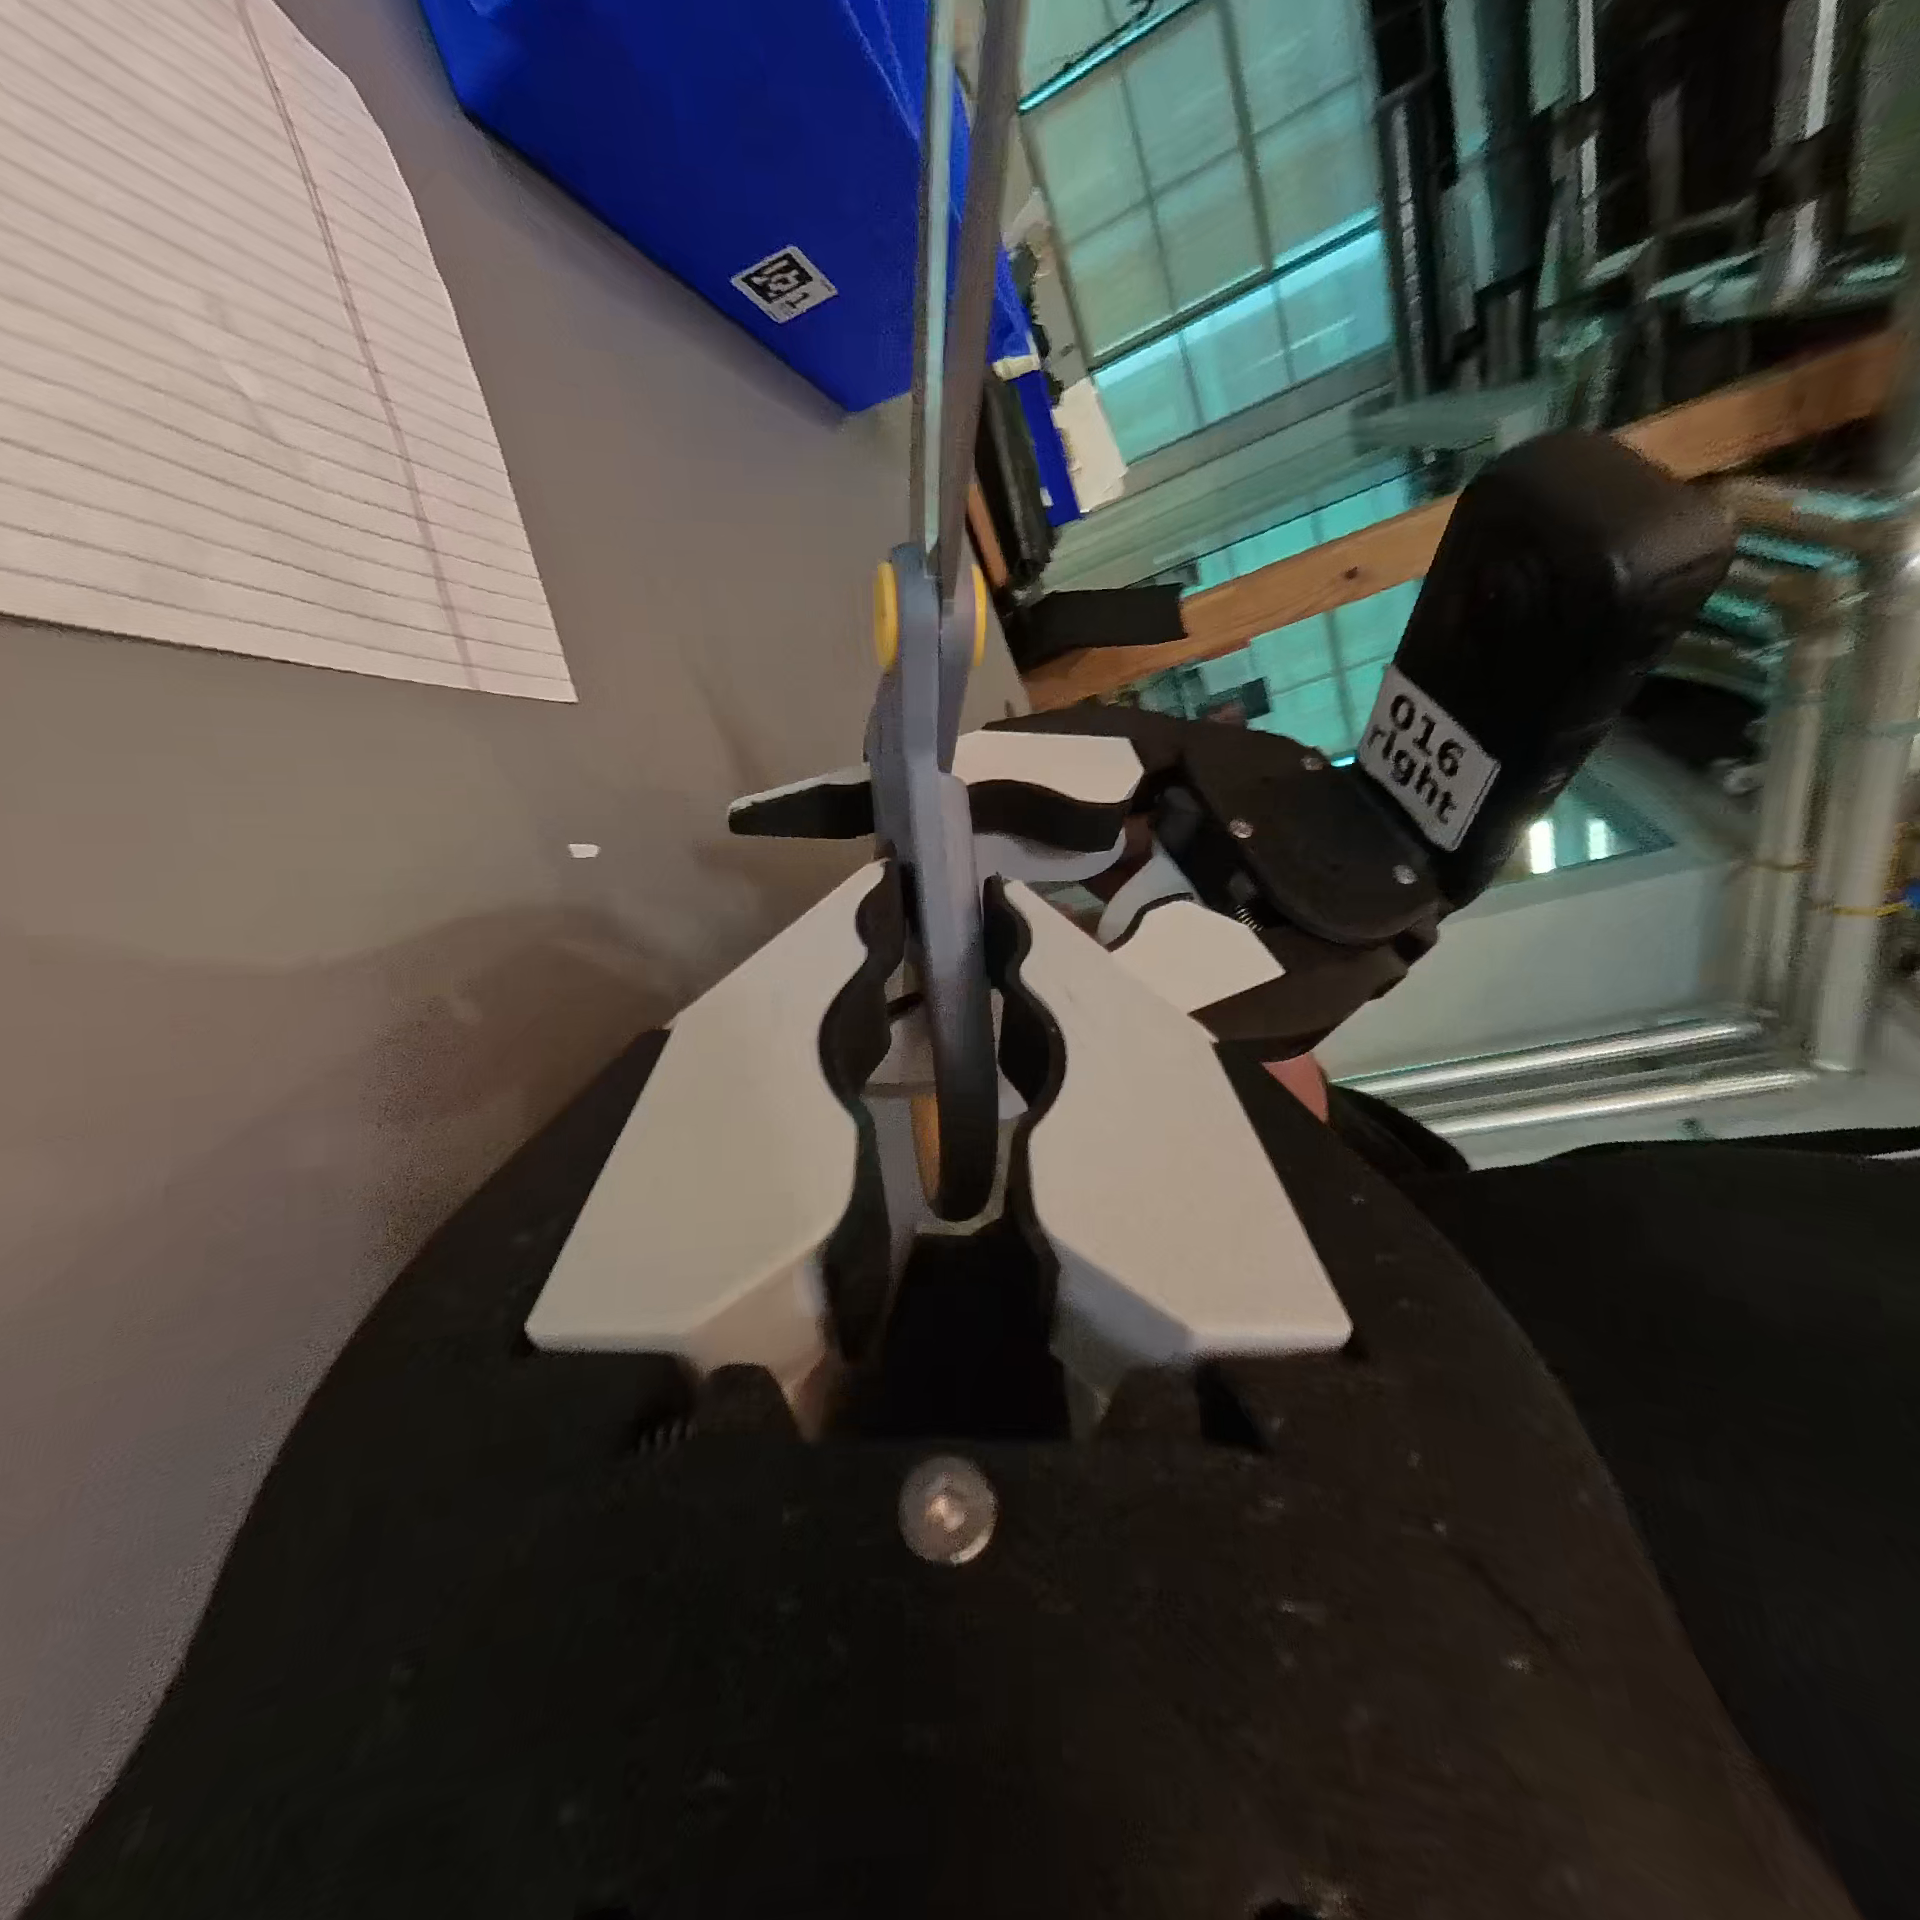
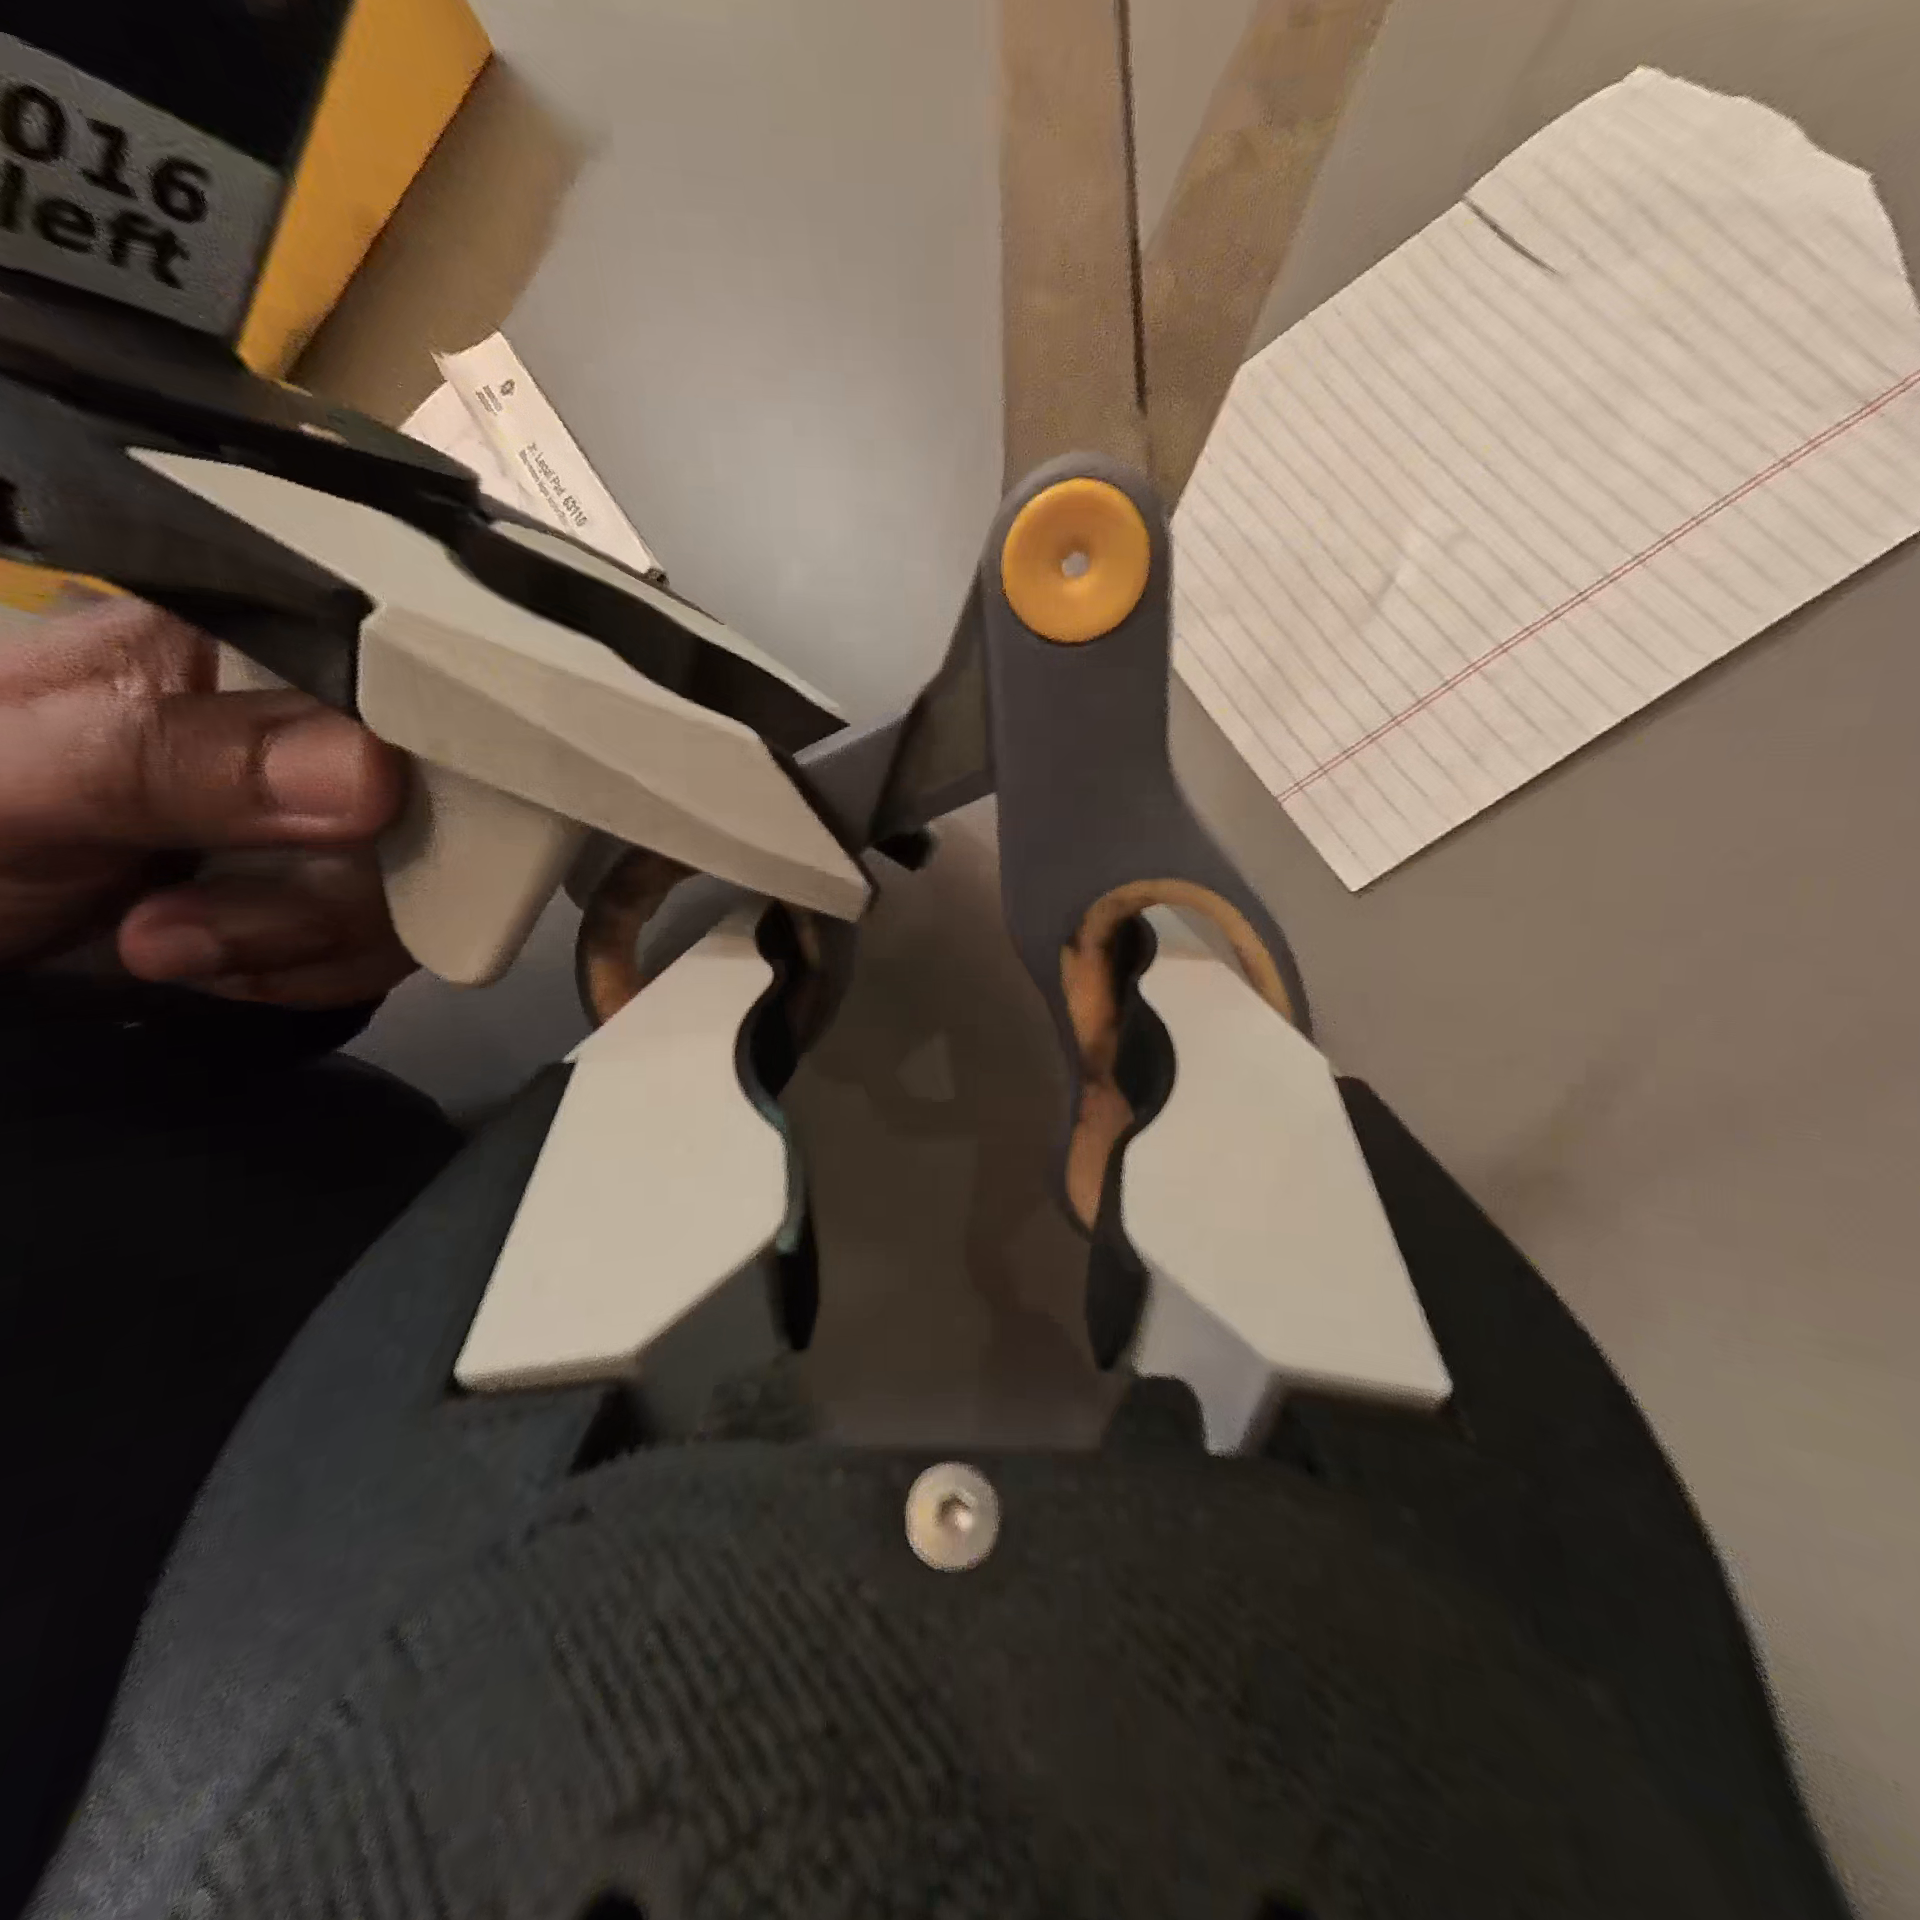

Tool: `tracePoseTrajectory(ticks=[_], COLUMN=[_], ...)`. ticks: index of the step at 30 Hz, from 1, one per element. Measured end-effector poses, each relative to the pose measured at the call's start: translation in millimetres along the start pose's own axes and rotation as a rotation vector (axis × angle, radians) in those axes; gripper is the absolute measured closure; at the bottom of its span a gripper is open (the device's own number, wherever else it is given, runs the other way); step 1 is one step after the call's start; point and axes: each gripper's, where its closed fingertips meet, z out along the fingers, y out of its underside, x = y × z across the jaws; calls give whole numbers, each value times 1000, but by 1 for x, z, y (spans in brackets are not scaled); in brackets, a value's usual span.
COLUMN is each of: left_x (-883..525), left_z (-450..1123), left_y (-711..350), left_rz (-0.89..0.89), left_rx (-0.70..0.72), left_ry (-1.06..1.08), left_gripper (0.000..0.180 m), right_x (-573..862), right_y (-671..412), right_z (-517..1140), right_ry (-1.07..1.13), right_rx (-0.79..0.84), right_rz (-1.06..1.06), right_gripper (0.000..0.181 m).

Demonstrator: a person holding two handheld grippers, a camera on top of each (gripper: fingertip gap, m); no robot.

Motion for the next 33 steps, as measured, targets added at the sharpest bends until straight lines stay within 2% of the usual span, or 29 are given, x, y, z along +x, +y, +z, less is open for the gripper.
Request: tracePoseTrajectory(ticks=[4,9,14,19,21,23,25,27,29,30,32,33], left_x=[4,15,-10,-59,-81,-108,-128,-137,-133,-132,-132,-130], left_z=[1,-5,-19,-3,8,15,17,16,16,16,14,14], left_y=[0,-10,-38,-61,-69,-70,-67,-65,-62,-61,-61,-62], left_rz=[21,90,143,525,658,701,713,736,736,724,678,640], left_rx=[-8,13,59,-138,-225,-325,-399,-424,-428,-432,-409,-394], left_ry=[33,75,-54,-438,-591,-726,-802,-839,-811,-797,-768,-741], left_gripper=[163,143,139,123,103,88,88,98,150,166,179,180], right_x=[-2,8,28,30,25,17,8,1,-3,-5,-7,-7], right_y=[-3,-14,3,27,36,41,43,43,43,43,44,45], right_z=[-6,-24,-39,-55,-59,-61,-63,-66,-68,-69,-70,-70], right_ry=[-24,-70,-44,-80,-114,-159,-220,-278,-323,-344,-378,-395], right_rx=[54,179,198,209,201,196,207,230,252,258,263,261], right_rz=[24,139,217,275,282,285,303,332,359,373,398,410], right_gripper=[124,128,128,127,127,126,126,126,125,125,123,122])
